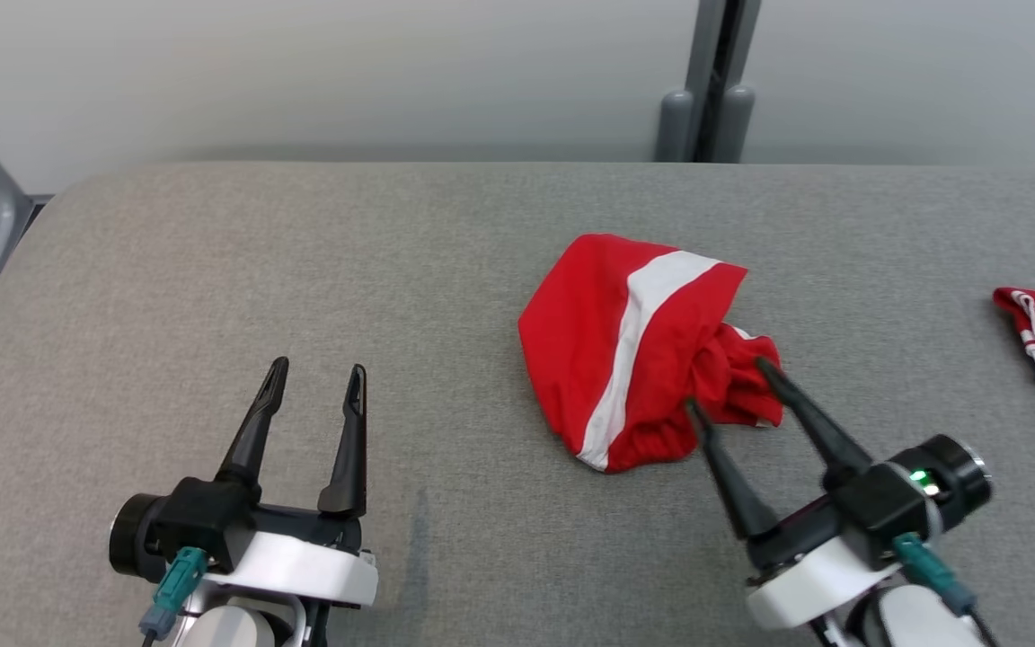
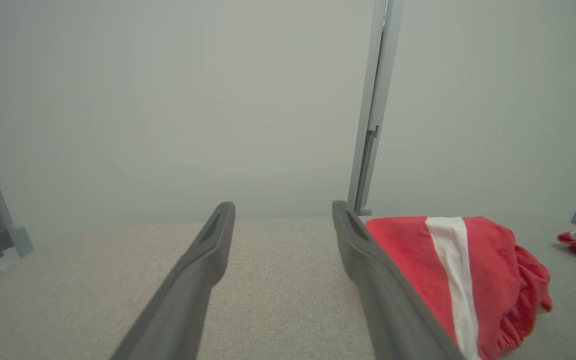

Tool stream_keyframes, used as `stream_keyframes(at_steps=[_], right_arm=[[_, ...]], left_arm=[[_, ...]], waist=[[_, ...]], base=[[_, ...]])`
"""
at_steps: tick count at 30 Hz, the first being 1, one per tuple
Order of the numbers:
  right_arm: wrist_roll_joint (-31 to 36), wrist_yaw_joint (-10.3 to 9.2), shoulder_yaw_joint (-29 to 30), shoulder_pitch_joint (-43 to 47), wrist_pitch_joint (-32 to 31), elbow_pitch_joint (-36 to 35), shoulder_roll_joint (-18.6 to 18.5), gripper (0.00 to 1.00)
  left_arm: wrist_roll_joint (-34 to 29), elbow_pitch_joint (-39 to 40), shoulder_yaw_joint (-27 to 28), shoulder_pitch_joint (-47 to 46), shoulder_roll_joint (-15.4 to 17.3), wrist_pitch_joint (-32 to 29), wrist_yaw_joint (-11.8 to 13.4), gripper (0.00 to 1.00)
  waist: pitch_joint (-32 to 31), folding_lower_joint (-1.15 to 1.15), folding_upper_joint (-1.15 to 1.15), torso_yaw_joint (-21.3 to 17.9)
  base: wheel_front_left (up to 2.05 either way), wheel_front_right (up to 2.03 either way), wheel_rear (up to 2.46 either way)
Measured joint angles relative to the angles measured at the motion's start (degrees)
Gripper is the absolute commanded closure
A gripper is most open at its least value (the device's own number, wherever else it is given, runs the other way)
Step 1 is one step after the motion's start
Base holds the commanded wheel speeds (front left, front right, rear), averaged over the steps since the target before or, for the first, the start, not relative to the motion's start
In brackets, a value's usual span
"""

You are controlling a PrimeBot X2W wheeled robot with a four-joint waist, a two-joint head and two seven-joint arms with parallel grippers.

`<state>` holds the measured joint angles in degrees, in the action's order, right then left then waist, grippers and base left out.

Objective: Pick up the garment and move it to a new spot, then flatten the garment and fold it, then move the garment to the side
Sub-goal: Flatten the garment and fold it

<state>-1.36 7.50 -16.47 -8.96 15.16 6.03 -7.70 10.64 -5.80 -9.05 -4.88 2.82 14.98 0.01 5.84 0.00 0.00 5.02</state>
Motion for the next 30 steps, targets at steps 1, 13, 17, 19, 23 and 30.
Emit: stream_keyframes(at_steps=[1,13,17,19,23,30], right_arm=[[0.1,0.0,-1.5,-0.5,0.0,0.6,-0.3,0.0],[0.4,0.0,-16.2,-10.3,-3.1,16.5,-5.0,0.0],[2.1,0.0,-15.1,-11.6,-4.3,20.9,-5.0,0.0],[2.3,0.0,-14.5,-12.0,-5.8,22.8,-5.0,0.0],[2.9,0.0,-13.5,-12.9,-7.1,25.1,-5.4,0.0],[2.4,0.0,-12.8,-13.1,-8.8,27.6,-5.3,1.0]], left_arm=[[0.0,0.0,-0.2,-0.2,0.0,0.0,0.0,0.0],[1.7,-1.4,-2.8,-1.5,0.0,0.0,0.8,0.0],[2.2,-1.6,-3.4,-1.5,0.0,0.0,1.0,0.0],[2.6,-1.7,-3.6,-1.5,0.0,0.0,1.1,0.0],[2.9,-1.7,-3.7,-1.5,0.0,0.0,1.1,0.0],[3.1,-1.7,-4.1,-1.5,0.0,0.0,1.4,0.0]], waist=[[0.2,0.0,0.0,0.5],[3.2,0.0,0.0,8.1],[3.9,0.0,0.0,10.6],[4.2,0.0,0.0,11.7],[4.7,0.0,0.0,13.3],[4.9,0.0,0.0,14.3]], base=[[0.0,0.0,0.0],[0.0,0.0,0.0],[0.0,0.0,0.0],[0.0,0.0,0.0],[0.0,0.0,0.0],[0.0,0.0,0.0]])
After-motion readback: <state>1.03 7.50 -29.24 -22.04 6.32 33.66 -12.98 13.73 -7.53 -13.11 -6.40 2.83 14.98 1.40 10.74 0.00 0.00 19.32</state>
